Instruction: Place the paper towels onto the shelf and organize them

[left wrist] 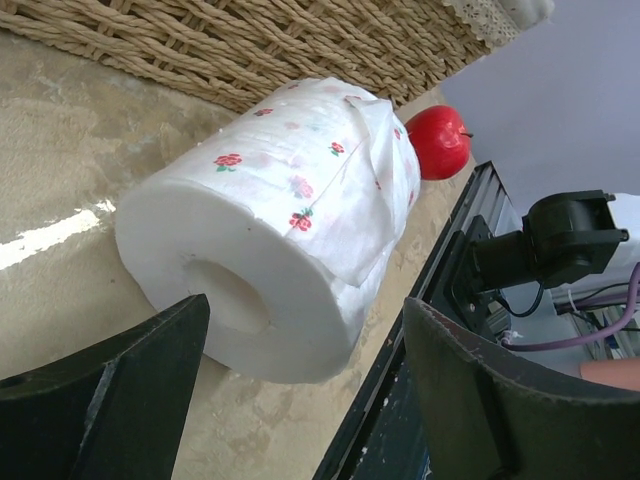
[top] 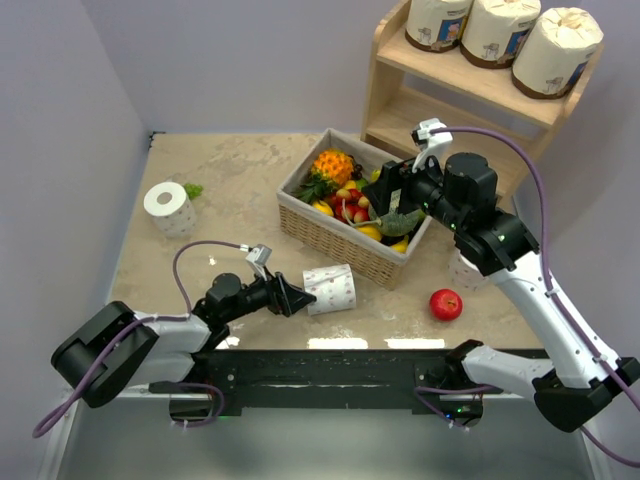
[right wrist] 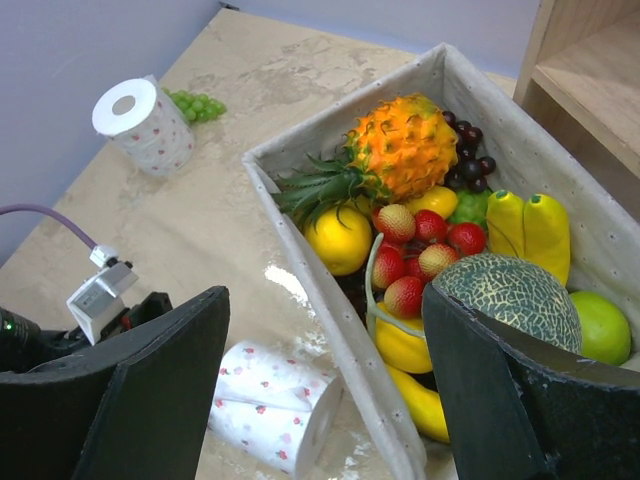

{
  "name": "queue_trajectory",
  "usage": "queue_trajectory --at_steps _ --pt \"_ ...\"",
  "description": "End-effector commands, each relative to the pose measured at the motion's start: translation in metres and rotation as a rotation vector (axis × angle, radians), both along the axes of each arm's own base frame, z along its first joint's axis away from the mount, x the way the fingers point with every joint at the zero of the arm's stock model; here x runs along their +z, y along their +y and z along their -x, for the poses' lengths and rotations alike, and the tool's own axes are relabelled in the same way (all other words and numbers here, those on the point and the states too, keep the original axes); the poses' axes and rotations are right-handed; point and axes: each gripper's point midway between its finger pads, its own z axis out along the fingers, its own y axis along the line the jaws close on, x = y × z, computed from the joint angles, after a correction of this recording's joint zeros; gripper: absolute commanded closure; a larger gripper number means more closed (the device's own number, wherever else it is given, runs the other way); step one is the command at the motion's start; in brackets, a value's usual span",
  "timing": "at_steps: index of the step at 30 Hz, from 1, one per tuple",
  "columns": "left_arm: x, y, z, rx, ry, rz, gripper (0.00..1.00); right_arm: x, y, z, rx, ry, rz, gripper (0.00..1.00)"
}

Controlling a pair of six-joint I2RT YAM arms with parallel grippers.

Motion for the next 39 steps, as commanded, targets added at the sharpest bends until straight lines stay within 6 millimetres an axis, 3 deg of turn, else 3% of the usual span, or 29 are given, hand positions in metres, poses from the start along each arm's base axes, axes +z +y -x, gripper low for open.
queue_trajectory --at_steps 1,9,15,19,24,27,28,29,32,34,39 --pt "0.026 -0.011 -0.006 -0.022 -0.103 0.071 0.17 0.005 0.000 -0.002 -0.002 -0.026 0.001 0.19" --pt "0.026 -0.022 -0.005 -0.051 -0.108 0.096 0.22 0.005 -0.003 -0.002 -0.011 -0.031 0.009 0.18" --pt "0.031 -0.028 -0.004 -0.074 -0.119 0.118 0.37 0.004 -0.004 -0.003 -0.015 -0.030 0.021 0.18" --pt "0.031 -0.023 -0.004 -0.052 -0.112 0.108 0.51 0.005 -0.007 -0.002 -0.023 -0.038 0.031 0.18" --pt "0.033 -0.017 -0.006 -0.016 -0.095 0.063 0.62 0.006 -0.008 -0.002 -0.025 -0.038 0.037 0.18" --pt "0.031 -0.006 -0.015 0.051 -0.062 -0.042 0.66 0.009 -0.010 0.000 -0.026 -0.046 0.042 0.17" --pt "0.017 0.006 -0.016 0.098 -0.015 -0.135 0.66 0.010 -0.012 0.001 -0.026 -0.052 0.045 0.17" --pt "0.029 0.008 -0.023 0.125 -0.023 -0.158 0.66 0.011 -0.013 0.002 -0.028 -0.054 0.048 0.17" --pt "0.029 0.032 -0.033 0.221 0.024 -0.334 0.66 0.013 -0.018 0.004 -0.044 -0.064 0.057 0.16" --pt "0.019 0.048 -0.033 0.244 0.069 -0.486 0.67 0.014 -0.019 0.004 -0.045 -0.070 0.058 0.16" --pt "0.000 0.054 -0.026 0.216 0.126 -0.663 0.69 0.012 -0.018 0.004 -0.043 -0.065 0.061 0.16"
